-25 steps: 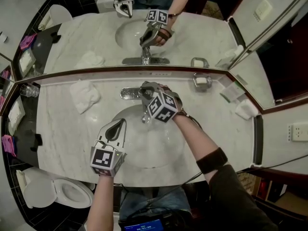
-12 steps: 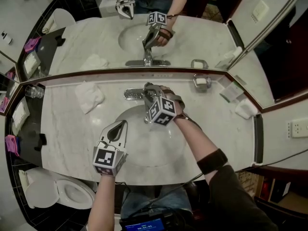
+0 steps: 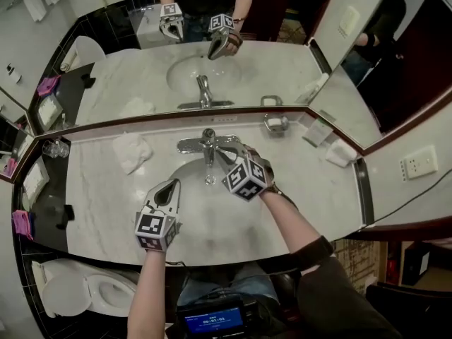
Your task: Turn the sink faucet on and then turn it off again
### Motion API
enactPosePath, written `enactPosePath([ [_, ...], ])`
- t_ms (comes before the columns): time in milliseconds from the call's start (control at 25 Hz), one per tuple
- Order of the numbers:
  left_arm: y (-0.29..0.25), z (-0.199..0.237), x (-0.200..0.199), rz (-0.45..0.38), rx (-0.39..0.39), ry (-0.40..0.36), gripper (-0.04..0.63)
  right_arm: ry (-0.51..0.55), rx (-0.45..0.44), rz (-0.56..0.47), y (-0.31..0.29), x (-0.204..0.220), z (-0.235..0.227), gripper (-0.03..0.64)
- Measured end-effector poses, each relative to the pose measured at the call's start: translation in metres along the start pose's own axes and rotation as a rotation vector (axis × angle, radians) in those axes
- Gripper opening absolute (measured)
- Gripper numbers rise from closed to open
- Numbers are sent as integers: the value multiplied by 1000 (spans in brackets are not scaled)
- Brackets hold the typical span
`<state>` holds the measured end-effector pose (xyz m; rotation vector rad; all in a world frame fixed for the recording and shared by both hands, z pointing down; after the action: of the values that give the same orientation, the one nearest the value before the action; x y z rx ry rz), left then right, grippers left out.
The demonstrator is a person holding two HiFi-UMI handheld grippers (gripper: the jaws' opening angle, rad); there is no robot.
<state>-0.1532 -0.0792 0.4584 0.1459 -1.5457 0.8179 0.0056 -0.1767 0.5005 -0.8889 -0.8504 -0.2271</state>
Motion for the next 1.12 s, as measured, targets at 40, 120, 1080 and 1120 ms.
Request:
enactPosePath([
  [40, 4, 0, -3, -5, -1, 2, 0, -27, 14, -2, 13, 0, 0, 42],
  [120, 11, -2, -8, -14, 7, 3, 0, -50, 43, 2, 38, 0, 1, 21],
  [1080, 55, -21, -20, -62, 52, 38, 0, -621, 149, -112, 164, 41, 42, 21],
  [1120, 55, -22, -20, -60, 51, 30, 0, -621, 147, -111, 163, 42, 41, 21],
])
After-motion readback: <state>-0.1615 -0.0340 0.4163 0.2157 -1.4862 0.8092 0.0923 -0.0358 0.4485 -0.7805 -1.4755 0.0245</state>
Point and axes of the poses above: the fingertips, and each gripper's own axes: y backward along the fingers, z to its left, x out of its underside, the point moved 4 cm from there along y, backward along the fingers, and after that the axes turned 1 degree about z, right-handed, at the moved point
